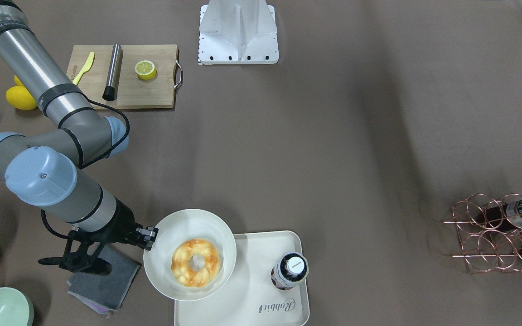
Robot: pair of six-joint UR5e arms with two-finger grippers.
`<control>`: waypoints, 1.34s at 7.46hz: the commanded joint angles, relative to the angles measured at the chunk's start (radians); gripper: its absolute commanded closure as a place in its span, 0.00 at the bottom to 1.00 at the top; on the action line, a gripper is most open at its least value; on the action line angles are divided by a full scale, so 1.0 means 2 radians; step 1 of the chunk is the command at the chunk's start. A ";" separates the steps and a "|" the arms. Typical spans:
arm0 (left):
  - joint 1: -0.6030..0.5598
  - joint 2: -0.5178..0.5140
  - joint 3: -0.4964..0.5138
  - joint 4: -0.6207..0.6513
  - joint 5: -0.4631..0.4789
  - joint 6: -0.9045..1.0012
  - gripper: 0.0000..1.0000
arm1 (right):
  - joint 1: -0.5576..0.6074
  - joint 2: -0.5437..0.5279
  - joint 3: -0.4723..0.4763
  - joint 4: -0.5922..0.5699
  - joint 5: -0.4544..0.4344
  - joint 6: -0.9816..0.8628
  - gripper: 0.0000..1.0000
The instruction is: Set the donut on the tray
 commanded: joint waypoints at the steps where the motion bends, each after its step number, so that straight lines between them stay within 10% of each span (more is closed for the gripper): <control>1: 0.000 -0.004 -0.001 0.000 0.000 -0.001 0.02 | -0.007 0.064 -0.092 0.001 -0.017 0.002 1.00; 8: 0.000 -0.011 0.000 0.000 0.000 -0.001 0.02 | -0.021 0.103 -0.132 0.015 -0.042 0.018 1.00; 9: 0.001 -0.011 0.001 0.000 0.000 -0.001 0.02 | -0.022 0.102 -0.139 0.036 -0.045 0.037 0.01; 10: 0.000 -0.011 0.002 0.000 0.001 -0.001 0.02 | -0.024 0.100 -0.139 0.046 -0.060 0.043 0.00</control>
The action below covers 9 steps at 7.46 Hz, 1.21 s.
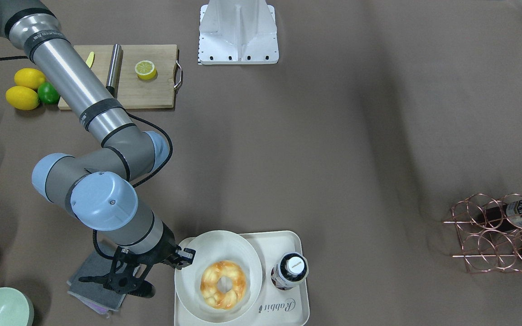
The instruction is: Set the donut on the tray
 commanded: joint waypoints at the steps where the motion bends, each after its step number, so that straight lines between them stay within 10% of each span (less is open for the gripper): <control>1: 0.000 -0.002 0.002 0.000 0.001 0.000 0.02 | -0.002 -0.002 -0.004 0.022 -0.017 0.015 0.00; 5: 0.000 -0.004 0.004 0.000 0.001 0.000 0.02 | 0.007 -0.022 0.022 0.015 -0.011 -0.006 0.00; 9: -0.001 0.003 0.002 0.000 0.001 0.001 0.02 | 0.068 -0.147 0.248 -0.167 0.053 -0.085 0.00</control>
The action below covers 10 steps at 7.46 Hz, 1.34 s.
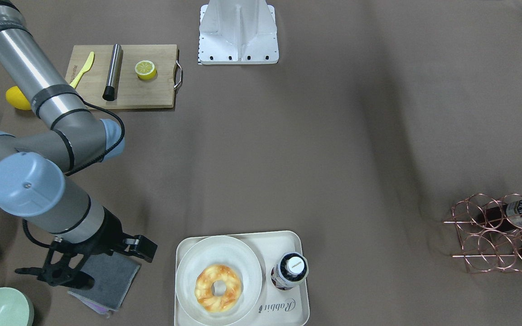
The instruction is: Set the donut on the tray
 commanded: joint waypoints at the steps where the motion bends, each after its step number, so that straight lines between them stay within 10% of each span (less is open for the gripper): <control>1: -0.003 0.006 -0.002 0.000 0.000 0.001 0.02 | 0.031 -0.087 0.159 -0.170 0.009 -0.105 0.00; 4: -0.005 0.019 -0.003 -0.001 0.000 0.002 0.02 | 0.052 -0.217 0.341 -0.382 -0.055 -0.316 0.00; 10: -0.005 0.025 -0.001 -0.001 0.000 0.005 0.02 | 0.164 -0.410 0.366 -0.266 -0.037 -0.429 0.00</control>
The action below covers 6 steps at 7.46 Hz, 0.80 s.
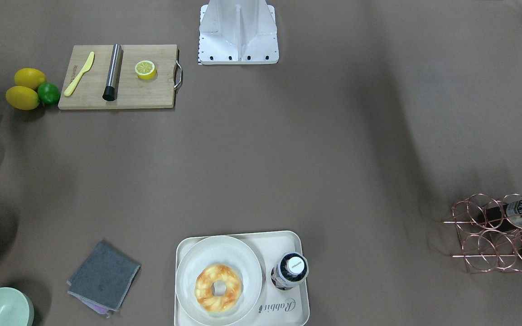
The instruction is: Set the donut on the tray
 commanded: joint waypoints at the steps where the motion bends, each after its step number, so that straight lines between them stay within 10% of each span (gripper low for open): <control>1: 0.000 0.000 0.002 0.000 0.000 0.001 0.02 | 0.037 -0.030 -0.010 0.028 0.033 -0.081 0.00; 6: 0.002 -0.001 0.002 0.000 -0.002 0.000 0.02 | 0.139 -0.041 -0.094 0.030 0.090 -0.236 0.00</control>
